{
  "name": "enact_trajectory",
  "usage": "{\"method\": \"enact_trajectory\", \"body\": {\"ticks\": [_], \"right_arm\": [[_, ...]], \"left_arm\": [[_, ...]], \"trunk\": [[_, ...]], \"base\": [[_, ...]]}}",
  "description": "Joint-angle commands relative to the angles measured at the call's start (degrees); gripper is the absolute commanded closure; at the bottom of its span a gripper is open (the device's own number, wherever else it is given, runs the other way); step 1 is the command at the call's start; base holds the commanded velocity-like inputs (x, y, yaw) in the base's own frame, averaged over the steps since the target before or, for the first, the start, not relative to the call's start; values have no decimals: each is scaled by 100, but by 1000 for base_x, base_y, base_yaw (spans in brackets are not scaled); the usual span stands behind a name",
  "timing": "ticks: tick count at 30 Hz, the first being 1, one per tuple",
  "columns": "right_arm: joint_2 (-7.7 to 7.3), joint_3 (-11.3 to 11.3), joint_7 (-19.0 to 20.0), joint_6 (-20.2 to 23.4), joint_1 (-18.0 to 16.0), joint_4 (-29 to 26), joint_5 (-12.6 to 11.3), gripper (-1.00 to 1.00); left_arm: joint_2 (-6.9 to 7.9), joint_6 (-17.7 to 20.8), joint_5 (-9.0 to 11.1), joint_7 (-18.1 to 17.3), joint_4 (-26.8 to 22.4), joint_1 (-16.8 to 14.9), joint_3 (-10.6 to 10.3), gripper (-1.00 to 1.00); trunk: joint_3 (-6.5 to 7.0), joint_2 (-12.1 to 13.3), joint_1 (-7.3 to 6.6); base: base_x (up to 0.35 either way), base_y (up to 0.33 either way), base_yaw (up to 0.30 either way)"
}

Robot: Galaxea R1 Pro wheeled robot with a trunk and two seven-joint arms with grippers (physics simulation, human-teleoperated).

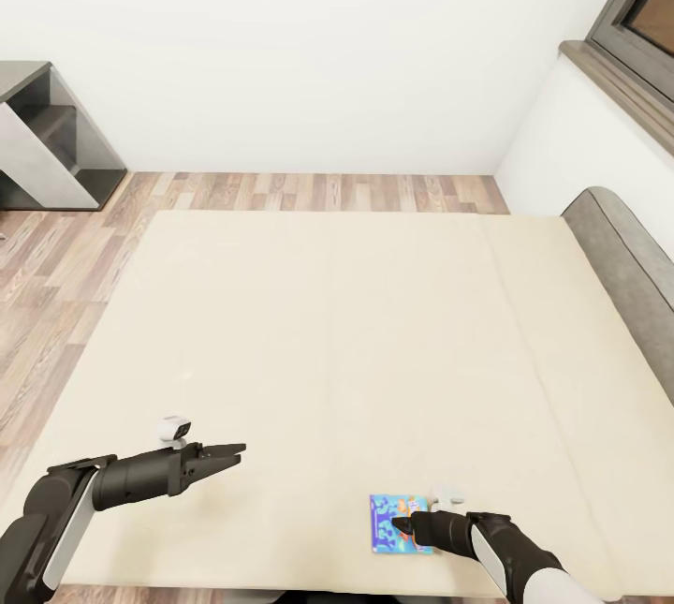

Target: Put all the toys in the child's room - the three board games (two on the bed and one on the table), the two jigsaw puzzles on the table, and the tennis ball on the table - inside the toy box on the table in the child's room.

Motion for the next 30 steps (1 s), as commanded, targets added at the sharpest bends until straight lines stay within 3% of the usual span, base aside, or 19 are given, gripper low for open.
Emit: {"method": "enact_trajectory", "body": {"ticks": [1, 30], "right_arm": [[3, -48, 28, 43, -1, -10, 26, -100], [3, -57, -20, 1, -1, -10, 31, -100]], "left_arm": [[2, 60, 7, -16, -1, -2, -1, -100], [2, 60, 7, -16, -1, -2, -1, -100]], "trunk": [[-4, -5, 1], [-4, -5, 1]], "base": [[0, 58, 0], [0, 86, 0]]}}
